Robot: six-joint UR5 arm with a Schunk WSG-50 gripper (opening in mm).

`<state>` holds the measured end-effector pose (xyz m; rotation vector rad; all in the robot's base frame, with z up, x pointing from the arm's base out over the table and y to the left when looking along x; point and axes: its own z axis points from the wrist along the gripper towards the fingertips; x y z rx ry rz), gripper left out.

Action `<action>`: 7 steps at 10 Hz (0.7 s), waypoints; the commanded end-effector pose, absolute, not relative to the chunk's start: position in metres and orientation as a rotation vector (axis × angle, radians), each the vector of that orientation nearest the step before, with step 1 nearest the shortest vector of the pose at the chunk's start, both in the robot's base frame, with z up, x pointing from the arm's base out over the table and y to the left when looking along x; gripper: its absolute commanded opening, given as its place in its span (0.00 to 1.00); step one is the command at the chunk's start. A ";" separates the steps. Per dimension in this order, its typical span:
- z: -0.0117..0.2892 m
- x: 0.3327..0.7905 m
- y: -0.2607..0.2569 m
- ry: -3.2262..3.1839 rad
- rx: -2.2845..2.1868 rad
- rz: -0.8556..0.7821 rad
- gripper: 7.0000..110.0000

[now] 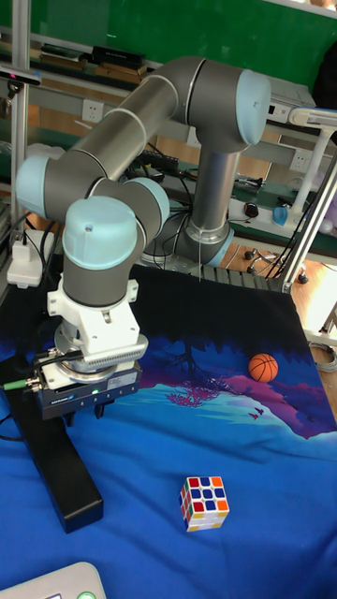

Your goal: Turn the knob to decrease the volume of the speaker

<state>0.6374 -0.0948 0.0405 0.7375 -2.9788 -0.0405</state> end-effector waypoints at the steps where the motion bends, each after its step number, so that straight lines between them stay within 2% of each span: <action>1: 0.040 0.637 -0.097 -2.982 0.711 -0.035 0.36; 7: 0.035 0.636 -0.097 -2.976 0.681 -0.045 0.36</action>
